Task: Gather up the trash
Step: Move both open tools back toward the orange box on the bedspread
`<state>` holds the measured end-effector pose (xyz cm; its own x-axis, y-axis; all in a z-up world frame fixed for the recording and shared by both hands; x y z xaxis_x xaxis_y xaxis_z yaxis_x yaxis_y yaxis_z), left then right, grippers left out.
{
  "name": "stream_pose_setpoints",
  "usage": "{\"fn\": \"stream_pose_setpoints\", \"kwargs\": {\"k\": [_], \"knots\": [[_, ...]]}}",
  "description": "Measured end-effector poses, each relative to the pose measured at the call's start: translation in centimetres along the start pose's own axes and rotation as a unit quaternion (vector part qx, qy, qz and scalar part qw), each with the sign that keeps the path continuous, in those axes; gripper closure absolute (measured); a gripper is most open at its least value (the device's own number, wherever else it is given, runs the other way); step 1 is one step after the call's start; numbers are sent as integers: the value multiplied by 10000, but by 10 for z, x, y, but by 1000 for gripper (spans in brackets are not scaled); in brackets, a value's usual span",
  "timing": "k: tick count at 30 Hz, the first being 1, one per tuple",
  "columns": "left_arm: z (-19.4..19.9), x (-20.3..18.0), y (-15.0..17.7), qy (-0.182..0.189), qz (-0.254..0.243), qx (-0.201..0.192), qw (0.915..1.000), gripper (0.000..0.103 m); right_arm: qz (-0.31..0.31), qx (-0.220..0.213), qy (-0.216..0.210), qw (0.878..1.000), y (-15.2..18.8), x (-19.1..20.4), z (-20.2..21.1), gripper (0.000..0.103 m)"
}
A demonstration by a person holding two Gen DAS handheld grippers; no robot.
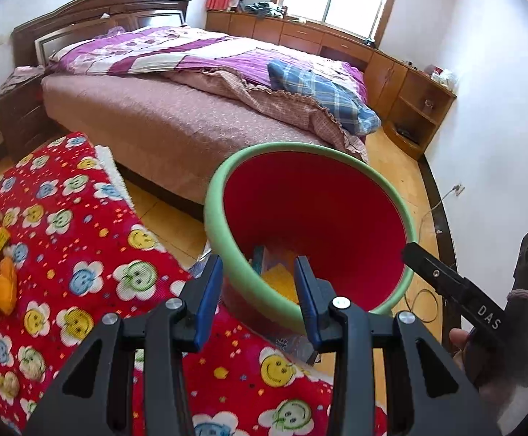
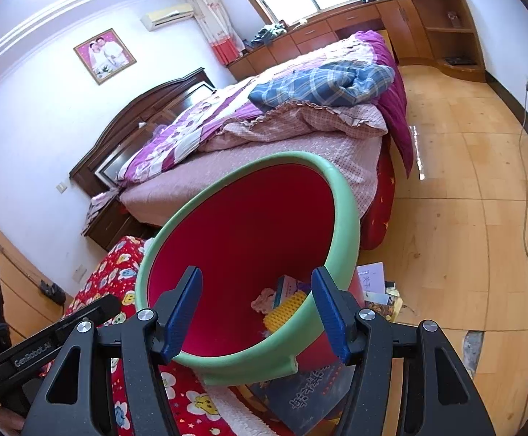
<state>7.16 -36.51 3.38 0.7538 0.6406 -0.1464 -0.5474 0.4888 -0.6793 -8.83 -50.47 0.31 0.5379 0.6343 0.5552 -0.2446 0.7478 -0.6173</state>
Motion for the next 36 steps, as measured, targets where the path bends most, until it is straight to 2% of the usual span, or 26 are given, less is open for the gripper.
{"fn": "stream_pose_setpoints", "kwargs": {"k": [24,26,28,32,36], "knots": [[74,75,32,-732,731,-272,9943,62,628,205,-171,9977,24,60,11,39],[82,87,36,-807,831,-290,9928,62,685,242,-145,9973,27,65,11,36],[90,98,39,-909,907,-324,9912,62,725,268,-136,9969,29,70,11,29],[107,123,45,-1187,1028,-412,9867,61,846,325,-146,9958,34,82,11,29],[123,151,52,-1495,1148,-495,9808,54,971,342,-145,9946,41,94,12,29]]}}
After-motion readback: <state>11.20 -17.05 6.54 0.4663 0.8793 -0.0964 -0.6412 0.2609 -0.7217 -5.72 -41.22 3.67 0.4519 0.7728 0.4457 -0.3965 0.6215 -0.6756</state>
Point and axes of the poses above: each gripper's, at about its wrist camera, not at the fingertips, and z roughly against the way its jaws point, x to its left, y to its underside, the point moved 3 cm from there along -z, roughly the way its jaws point, and after that the axes turned 5 degrees about -z, right-handed, at the moved point
